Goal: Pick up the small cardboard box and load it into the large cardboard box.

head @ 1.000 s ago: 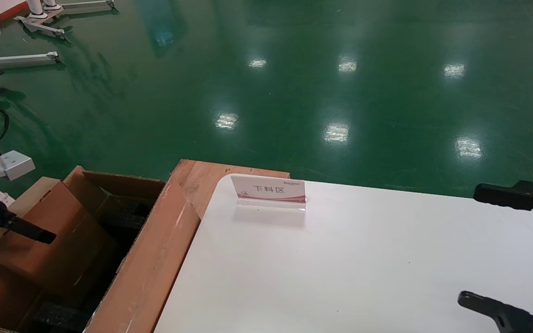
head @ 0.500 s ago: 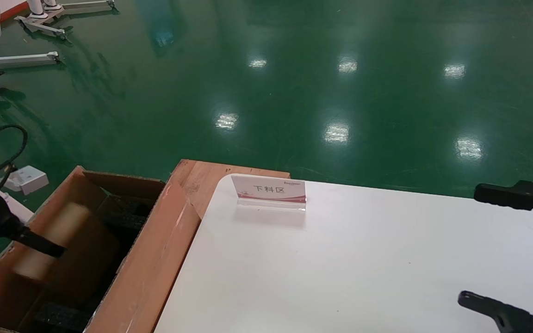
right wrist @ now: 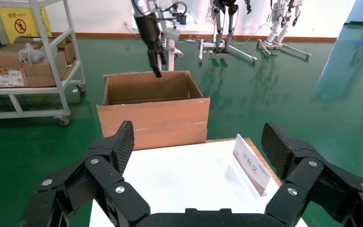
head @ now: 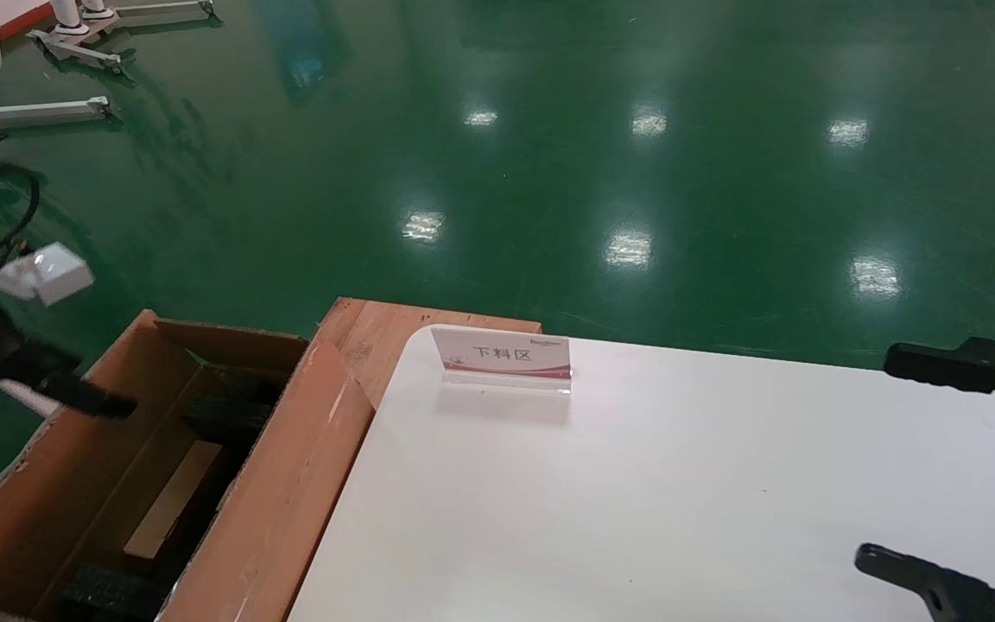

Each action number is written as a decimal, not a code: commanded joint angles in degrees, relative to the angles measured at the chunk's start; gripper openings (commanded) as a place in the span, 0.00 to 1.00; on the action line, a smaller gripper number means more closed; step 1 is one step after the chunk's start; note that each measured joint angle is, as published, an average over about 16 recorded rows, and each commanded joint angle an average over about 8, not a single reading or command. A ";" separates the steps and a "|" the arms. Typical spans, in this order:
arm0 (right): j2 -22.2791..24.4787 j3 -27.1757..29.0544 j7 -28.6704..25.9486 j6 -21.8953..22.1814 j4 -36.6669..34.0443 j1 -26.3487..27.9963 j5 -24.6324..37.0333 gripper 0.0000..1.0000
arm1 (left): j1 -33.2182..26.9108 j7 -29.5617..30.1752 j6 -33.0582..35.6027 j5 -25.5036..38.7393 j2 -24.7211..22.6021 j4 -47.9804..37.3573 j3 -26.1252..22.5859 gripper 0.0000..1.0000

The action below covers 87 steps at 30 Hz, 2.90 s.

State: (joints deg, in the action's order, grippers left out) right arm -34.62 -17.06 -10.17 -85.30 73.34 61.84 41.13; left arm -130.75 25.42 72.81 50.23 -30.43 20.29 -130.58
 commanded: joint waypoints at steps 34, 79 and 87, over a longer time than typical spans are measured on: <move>0.03 -0.09 0.06 0.02 -0.06 0.03 -0.07 1.00 | 10.76 -13.98 2.45 -9.54 4.19 30.59 34.26 1.00; 0.08 -0.21 0.12 0.08 -0.07 0.05 -0.15 1.00 | 68.14 -14.66 12.68 -8.41 -4.42 52.86 113.14 1.00; 0.08 -0.21 0.13 0.10 -0.08 0.04 -0.17 1.00 | 71.56 -14.71 13.30 -8.37 -4.93 54.12 117.84 1.00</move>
State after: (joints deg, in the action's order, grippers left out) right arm -34.54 -17.28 -10.04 -85.21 73.27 61.89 40.97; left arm -59.80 10.72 86.01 41.86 -35.26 74.19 -13.58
